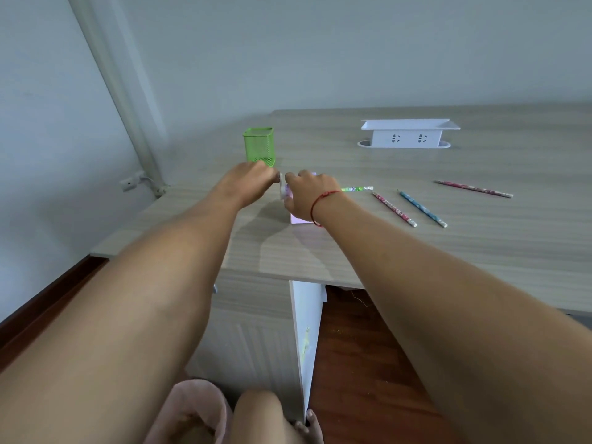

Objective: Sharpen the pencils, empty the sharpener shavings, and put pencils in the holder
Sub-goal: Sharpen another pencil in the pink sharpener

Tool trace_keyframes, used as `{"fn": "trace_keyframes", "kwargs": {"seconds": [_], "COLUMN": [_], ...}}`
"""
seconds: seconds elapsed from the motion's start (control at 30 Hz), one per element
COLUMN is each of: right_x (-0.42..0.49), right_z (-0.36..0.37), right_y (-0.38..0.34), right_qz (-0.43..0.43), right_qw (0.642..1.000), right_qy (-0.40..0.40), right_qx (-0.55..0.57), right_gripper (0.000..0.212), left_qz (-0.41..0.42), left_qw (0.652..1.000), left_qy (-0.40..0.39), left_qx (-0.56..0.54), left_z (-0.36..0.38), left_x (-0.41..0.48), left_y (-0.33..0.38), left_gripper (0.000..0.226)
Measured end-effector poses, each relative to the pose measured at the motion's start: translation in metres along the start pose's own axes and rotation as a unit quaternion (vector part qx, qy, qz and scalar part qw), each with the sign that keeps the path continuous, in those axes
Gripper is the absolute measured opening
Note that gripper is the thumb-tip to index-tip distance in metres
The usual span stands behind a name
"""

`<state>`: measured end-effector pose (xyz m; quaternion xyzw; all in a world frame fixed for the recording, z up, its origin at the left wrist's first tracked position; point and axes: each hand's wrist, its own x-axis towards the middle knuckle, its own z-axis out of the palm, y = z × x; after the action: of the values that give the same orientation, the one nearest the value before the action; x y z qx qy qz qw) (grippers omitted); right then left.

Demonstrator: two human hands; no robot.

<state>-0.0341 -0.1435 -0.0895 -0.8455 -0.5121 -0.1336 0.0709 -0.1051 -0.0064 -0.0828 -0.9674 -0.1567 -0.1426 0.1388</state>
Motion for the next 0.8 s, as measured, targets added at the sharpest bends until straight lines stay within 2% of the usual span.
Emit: {"fn": "trace_keyframes", "kwargs": {"seconds": [0.17, 0.5, 0.6, 0.8], "right_x": [0.002, 0.001, -0.002, 0.0], "right_z": [-0.004, -0.007, -0.006, -0.005], "right_y": [-0.003, -0.005, -0.006, -0.003], "right_qz": [0.012, 0.026, 0.02, 0.011], "right_qw": [1.0, 0.999, 1.0, 1.0], "right_qy": [-0.022, -0.031, -0.021, -0.028], "right_qx": [-0.004, -0.004, 0.005, -0.008], "right_gripper": [0.039, 0.04, 0.041, 0.042], "left_qz": [-0.04, -0.055, -0.057, -0.018], "left_qw": [0.999, 0.997, 0.995, 0.999], "left_qy": [0.012, 0.037, 0.046, 0.046], "left_qx": [-0.031, -0.041, -0.065, -0.02], "left_z": [-0.01, -0.029, -0.022, -0.008], "left_x": [-0.007, -0.037, -0.05, -0.062], "left_y": [0.006, 0.03, 0.034, 0.037], "left_gripper": [0.03, 0.033, 0.029, 0.019]}}
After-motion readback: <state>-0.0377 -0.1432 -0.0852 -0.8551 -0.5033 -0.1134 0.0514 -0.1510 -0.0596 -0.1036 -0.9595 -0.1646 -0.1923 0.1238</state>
